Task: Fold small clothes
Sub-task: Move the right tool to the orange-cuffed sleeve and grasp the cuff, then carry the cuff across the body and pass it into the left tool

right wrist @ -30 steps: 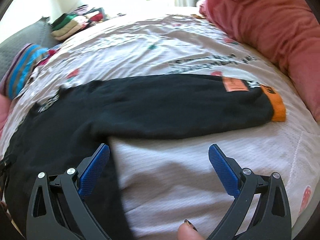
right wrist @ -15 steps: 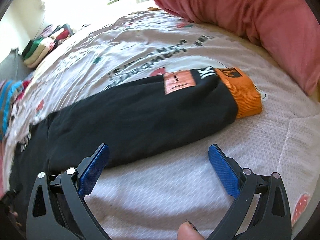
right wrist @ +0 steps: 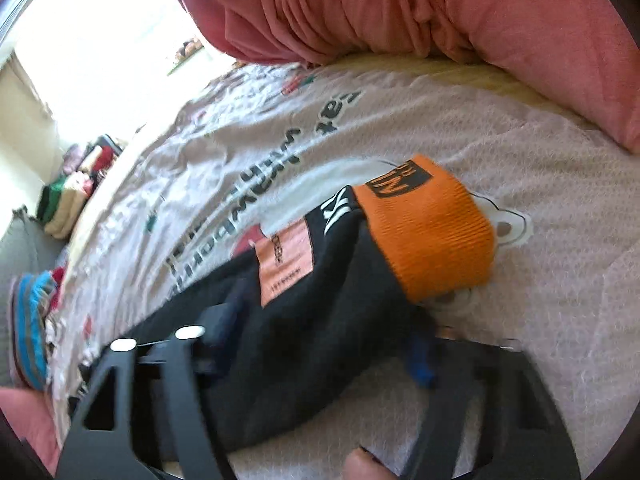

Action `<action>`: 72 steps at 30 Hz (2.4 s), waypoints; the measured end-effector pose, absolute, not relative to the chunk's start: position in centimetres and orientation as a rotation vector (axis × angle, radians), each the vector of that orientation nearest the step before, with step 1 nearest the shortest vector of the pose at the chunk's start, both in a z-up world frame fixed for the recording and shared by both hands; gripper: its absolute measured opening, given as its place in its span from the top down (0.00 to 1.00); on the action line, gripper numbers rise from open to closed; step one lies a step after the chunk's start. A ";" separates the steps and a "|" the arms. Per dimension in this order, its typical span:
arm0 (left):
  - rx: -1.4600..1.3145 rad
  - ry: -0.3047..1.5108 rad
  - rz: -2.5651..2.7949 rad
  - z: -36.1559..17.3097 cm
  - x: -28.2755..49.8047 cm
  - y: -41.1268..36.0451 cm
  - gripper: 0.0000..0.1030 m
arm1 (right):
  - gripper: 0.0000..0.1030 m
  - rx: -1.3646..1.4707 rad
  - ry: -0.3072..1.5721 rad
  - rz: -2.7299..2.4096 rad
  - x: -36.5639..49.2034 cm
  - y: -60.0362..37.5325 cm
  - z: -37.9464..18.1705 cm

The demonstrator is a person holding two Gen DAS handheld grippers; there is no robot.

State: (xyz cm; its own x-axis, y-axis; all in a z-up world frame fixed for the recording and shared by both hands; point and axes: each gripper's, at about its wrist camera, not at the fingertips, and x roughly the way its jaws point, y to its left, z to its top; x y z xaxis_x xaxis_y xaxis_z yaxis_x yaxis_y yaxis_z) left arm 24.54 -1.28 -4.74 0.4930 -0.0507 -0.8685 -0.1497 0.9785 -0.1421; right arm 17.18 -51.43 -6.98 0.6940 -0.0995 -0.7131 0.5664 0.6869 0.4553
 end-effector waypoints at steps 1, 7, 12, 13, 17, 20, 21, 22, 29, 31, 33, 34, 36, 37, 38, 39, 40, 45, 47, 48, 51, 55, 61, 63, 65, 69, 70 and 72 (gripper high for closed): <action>-0.221 1.052 0.059 -4.7 24.5 -1.0 0.09 | 0.71 0.733 0.702 -0.390 17.2 -51.6 -7.0; -0.281 1.027 0.029 -3.6 23.8 -0.3 0.09 | 0.87 0.674 0.587 -0.255 17.5 -49.2 -4.0; -0.311 0.998 -0.012 -2.0 23.0 -0.3 0.09 | 0.87 0.551 0.527 -0.116 18.4 -44.5 0.3; -0.323 0.989 -0.022 -1.6 22.8 -0.2 0.09 | 0.88 0.532 0.521 -0.095 18.6 -43.6 0.9; -0.411 0.978 -0.078 -0.6 22.1 0.6 0.09 | 0.88 0.432 0.509 0.014 19.2 -39.0 3.3; -0.453 0.962 -0.112 0.1 21.7 1.0 0.09 | 0.88 0.356 0.507 0.092 19.0 -35.3 4.4; -0.458 0.955 -0.117 0.3 21.5 1.2 0.09 | 0.88 0.325 0.506 0.114 19.0 -34.1 4.6; -0.472 0.952 -0.127 0.4 21.4 1.4 0.09 | 0.88 0.304 0.507 0.133 19.1 -33.1 4.8; -0.561 0.923 -0.170 1.0 20.6 3.1 0.09 | 0.88 0.132 0.551 0.277 19.6 -24.7 4.6; -0.572 0.917 -0.166 1.0 20.4 3.6 0.09 | 0.88 0.091 0.558 0.302 19.6 -22.9 4.2; -0.594 0.921 -0.168 0.7 20.4 4.1 0.09 | 0.88 0.050 0.574 0.332 19.8 -21.0 3.7; -0.613 0.924 -0.173 0.5 20.4 4.4 0.09 | 0.88 0.025 0.584 0.347 19.9 -19.8 3.3; -0.639 0.929 -0.171 0.1 20.4 5.0 0.09 | 0.87 -0.002 0.603 0.365 20.1 -18.6 2.4; -0.645 0.930 -0.167 -0.1 20.4 5.2 0.09 | 0.86 -0.011 0.609 0.374 20.2 -17.9 2.1; -0.651 0.932 -0.164 -0.3 20.5 5.4 0.09 | 0.85 -0.022 0.619 0.388 20.3 -17.2 1.7; -0.661 0.934 -0.163 -0.5 20.5 5.6 0.09 | 0.84 -0.036 0.629 0.398 20.3 -16.5 1.3; -0.676 0.938 -0.165 -0.8 20.6 5.8 0.09 | 0.84 -0.045 0.637 0.407 20.5 -16.0 0.9; -0.717 0.963 -0.182 -1.9 20.8 6.0 0.09 | 0.68 -0.045 0.693 0.497 19.5 -14.4 -0.4; -0.739 0.974 -0.204 -2.4 20.8 5.9 0.09 | 0.61 -0.067 0.709 0.532 18.7 -13.8 -0.7; -0.745 0.983 -0.211 -2.7 20.8 5.7 0.09 | 0.59 -0.074 0.715 0.547 18.3 -13.7 -0.8; -0.748 1.013 -0.225 -3.7 21.1 5.1 0.10 | 0.57 -0.064 0.732 0.574 17.3 -14.3 -0.8; -0.732 1.040 -0.235 -4.6 21.5 4.0 0.15 | 0.54 0.011 0.761 0.546 16.9 -16.6 -0.7; -0.658 1.026 -0.205 -4.2 21.9 2.6 0.43 | 0.54 0.110 0.772 0.478 17.1 -20.0 -0.4; -0.630 1.016 -0.200 -3.9 21.9 2.2 0.45 | 0.54 0.144 0.768 0.454 17.1 -21.1 -0.2; -0.617 1.005 -0.212 -3.7 21.8 1.9 0.51 | 0.54 0.163 0.760 0.440 17.1 -21.8 0.0; -0.579 1.022 -0.226 -3.9 22.1 0.7 0.51 | 0.54 0.185 0.747 0.424 17.2 -22.7 0.4; -0.578 1.038 -0.219 -4.3 22.2 0.6 0.51 | 0.54 0.189 0.745 0.421 17.2 -22.9 0.4; -0.579 1.058 -0.206 -5.0 22.6 0.5 0.53 | 0.54 0.199 0.741 0.418 17.2 -23.1 0.5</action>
State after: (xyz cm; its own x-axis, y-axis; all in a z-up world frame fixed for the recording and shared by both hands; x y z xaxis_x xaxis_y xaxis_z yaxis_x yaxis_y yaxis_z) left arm 22.56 0.50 -5.00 0.4880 -0.4279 -0.7607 -0.1117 0.8338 -0.5407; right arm 17.20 -23.12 0.55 0.6608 0.4357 -0.6111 -0.2975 0.8996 0.3198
